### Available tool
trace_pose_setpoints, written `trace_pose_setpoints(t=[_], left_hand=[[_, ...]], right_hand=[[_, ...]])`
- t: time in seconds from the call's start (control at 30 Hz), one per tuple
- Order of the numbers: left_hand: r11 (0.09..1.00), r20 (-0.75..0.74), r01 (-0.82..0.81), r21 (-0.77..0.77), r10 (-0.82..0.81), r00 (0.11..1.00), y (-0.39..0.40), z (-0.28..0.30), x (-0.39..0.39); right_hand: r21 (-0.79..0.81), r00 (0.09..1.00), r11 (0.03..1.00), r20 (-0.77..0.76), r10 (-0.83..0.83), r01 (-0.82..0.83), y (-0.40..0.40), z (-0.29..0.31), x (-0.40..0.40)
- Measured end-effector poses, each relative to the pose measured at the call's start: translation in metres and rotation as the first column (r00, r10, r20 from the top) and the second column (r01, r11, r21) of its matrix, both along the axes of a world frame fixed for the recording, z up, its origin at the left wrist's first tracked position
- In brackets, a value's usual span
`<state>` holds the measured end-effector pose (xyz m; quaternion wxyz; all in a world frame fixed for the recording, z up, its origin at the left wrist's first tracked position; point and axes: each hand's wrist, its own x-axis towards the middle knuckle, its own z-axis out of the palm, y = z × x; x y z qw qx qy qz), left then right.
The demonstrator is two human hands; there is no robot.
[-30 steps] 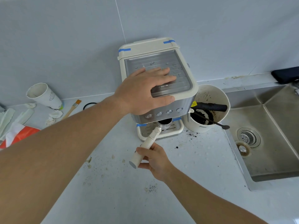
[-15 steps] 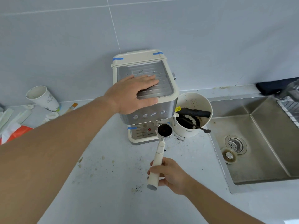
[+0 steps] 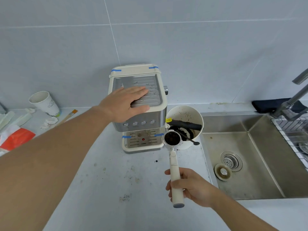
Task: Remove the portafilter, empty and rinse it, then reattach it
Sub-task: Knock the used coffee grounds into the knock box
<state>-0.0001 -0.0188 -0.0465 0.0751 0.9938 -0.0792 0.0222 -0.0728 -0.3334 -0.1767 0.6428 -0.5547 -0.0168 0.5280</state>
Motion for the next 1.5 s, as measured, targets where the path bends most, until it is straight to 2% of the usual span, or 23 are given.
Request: trace_pose_setpoints(t=[0.17, 0.3, 0.6, 1.1, 1.3, 1.5], left_hand=[[0.999, 0.024, -0.03, -0.028, 0.031, 0.999, -0.005, 0.001, 0.0], [0.997, 0.036, -0.063, -0.047, 0.065, 0.997, -0.018, 0.012, 0.005], [0.968, 0.053, -0.169, -0.184, 0.181, 0.982, -0.032, 0.003, 0.017], [0.952, 0.065, -0.193, -0.236, 0.214, 0.975, -0.025, -0.005, 0.018], [0.941, 0.076, -0.192, -0.278, 0.221, 0.972, -0.026, -0.004, 0.017], [0.938, 0.066, -0.2, -0.283, 0.227, 0.972, -0.026, -0.003, 0.016]], right_hand=[[0.063, 1.0, 0.998, 0.003, -0.018, 0.018, -0.028, 0.018, 0.013], [0.082, 0.994, 0.991, 0.023, -0.106, 0.104, -0.045, 0.037, 0.029], [0.118, 0.971, 0.972, 0.1, -0.215, 0.203, -0.067, 0.059, 0.072], [0.113, 0.94, 0.934, -0.015, -0.341, 0.34, -0.076, 0.037, 0.117], [0.08, 0.94, 0.947, 0.124, -0.318, 0.31, -0.079, 0.023, 0.129], [0.006, 0.895, 0.932, 0.278, -0.35, 0.363, -0.079, 0.011, 0.138]])
